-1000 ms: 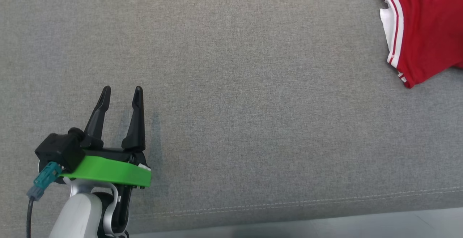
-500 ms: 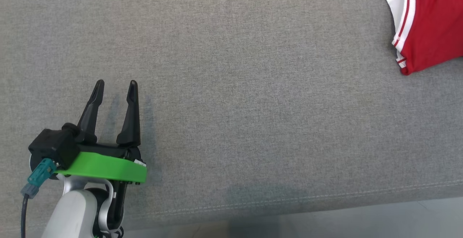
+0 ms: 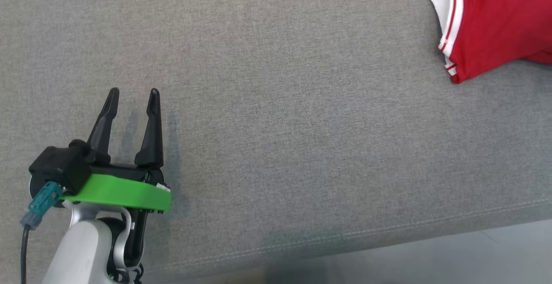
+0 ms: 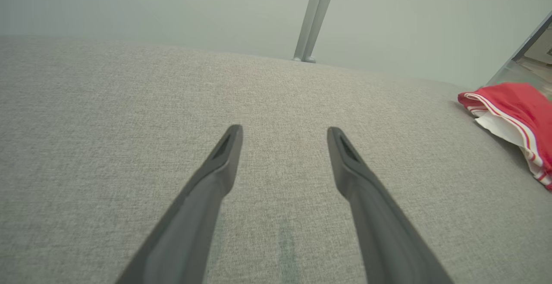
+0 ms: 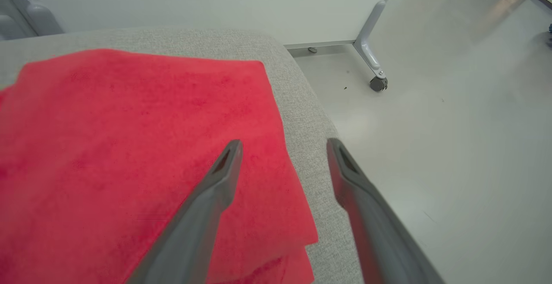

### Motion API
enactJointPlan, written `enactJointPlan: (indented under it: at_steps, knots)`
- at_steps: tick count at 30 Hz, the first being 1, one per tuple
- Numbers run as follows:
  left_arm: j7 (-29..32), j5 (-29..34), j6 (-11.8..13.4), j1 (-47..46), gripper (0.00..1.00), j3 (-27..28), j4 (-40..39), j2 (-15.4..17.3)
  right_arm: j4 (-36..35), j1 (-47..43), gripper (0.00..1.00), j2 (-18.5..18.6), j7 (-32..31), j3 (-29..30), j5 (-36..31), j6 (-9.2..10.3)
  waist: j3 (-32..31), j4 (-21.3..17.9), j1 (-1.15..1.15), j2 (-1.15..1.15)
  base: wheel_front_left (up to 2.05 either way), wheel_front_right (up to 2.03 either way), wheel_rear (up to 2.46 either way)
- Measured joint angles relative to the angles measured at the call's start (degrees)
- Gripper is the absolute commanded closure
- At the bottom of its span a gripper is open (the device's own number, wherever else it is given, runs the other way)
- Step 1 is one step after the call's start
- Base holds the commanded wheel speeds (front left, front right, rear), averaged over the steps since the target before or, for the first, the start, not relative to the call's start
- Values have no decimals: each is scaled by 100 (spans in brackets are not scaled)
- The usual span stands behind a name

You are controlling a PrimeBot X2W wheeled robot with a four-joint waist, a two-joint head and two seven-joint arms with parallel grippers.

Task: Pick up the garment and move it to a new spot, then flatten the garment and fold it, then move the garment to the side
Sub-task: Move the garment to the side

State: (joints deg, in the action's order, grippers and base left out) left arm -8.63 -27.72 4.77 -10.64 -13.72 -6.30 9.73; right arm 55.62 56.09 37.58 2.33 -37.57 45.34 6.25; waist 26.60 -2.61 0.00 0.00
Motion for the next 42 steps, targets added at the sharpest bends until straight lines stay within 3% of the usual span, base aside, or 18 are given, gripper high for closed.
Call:
enactJointPlan:
  at_steps: [5, 19, 30, 34, 42]
  knots:
    - [-51, 0, -18, -121, 0, -42, 73, -25, -90, 92, 0, -166, 286, -3, -7, -36, -154, -90, 0, 0, 0, 0, 0]
    - [-307, -16, -64, -279, 0, -24, 704, -334, -461, -14, 0, -946, 1161, 111, 176, -571, -971, -470, 0, 0, 0, 0, 0]
    - [-460, -9, 52, 109, 0, 122, 1172, -446, -822, -903, 0, -1244, 1210, 122, 92, -571, -1729, -675, 0, 0, 0, 0, 0]
    - [-481, -16, 78, 307, 0, 201, 1243, -532, -1333, -1126, 0, -1298, 1210, 261, -73, -555, -1967, -688, 0, 0, 0, 0, 0]
    - [-531, -12, 133, 545, 0, 379, 1323, -593, -2293, -1812, 0, -1650, 1210, 417, -526, -260, -2286, -593, 0, 0, 0, 0, 0]
